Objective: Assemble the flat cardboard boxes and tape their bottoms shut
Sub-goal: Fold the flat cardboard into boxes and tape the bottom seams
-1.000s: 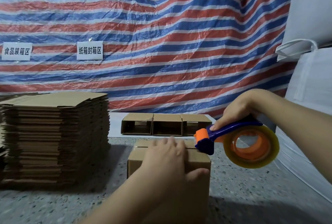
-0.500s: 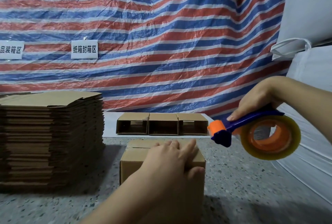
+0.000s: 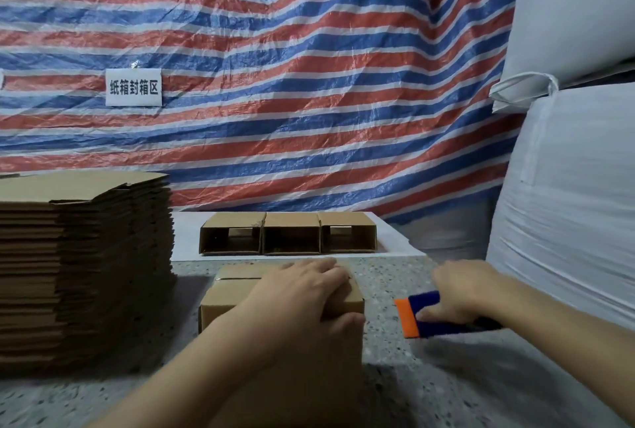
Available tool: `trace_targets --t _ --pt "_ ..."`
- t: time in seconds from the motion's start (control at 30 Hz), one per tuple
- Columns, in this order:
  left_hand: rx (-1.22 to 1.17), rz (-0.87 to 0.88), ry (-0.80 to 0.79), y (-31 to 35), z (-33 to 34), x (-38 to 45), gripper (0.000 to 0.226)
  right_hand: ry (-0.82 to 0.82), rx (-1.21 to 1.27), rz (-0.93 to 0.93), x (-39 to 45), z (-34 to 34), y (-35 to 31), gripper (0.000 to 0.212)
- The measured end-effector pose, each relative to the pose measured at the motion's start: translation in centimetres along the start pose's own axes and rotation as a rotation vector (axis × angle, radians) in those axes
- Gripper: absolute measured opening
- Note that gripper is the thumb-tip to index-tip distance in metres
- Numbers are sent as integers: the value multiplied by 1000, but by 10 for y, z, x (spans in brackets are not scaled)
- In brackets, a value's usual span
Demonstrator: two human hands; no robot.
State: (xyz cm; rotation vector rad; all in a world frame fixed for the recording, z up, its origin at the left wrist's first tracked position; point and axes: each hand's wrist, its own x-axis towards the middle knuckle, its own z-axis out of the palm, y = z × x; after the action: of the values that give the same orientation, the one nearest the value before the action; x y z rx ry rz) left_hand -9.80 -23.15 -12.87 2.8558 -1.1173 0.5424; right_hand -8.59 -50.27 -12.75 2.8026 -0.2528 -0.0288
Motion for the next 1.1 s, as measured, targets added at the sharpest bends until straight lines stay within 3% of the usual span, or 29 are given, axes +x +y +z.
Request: trace_targets --t 0.1,0.23,0.4,0.47,0.5,0.53,0.6,0.63,0.7,0.87,1.1 --pt "-20 16 16 -1 4 0 65 193 154 64 -2 48 -5 59" --pt "-37 -2 -1 -1 6 2 66 280 201 144 -4 98 -14 60" --pt "-39 12 -3 -2 5 1 65 331 141 221 -16 86 -26 72" --pt "-28 20 -3 -1 4 0 68 483 306 201 -21 64 -37 75" --pt "-21 25 1 -1 4 1 69 494 527 155 -25 52 -45 79" --pt "-12 33 6 -1 4 1 70 412 823 113 -28 39 -54 81" --pt "3 50 10 -1 4 1 70 24 1352 101 -34 20 -72 81" --pt "3 53 10 -1 4 1 69 -134 1496 89 -38 14 -79 78" --pt "0 55 9 -2 5 2 69 -261 1656 64 -40 8 -88 70" --pt "-13 70 19 -3 6 3 67 -150 1913 76 -37 3 -100 29" --pt "-14 62 44 -3 11 3 66 -118 1997 183 -44 11 -126 43"
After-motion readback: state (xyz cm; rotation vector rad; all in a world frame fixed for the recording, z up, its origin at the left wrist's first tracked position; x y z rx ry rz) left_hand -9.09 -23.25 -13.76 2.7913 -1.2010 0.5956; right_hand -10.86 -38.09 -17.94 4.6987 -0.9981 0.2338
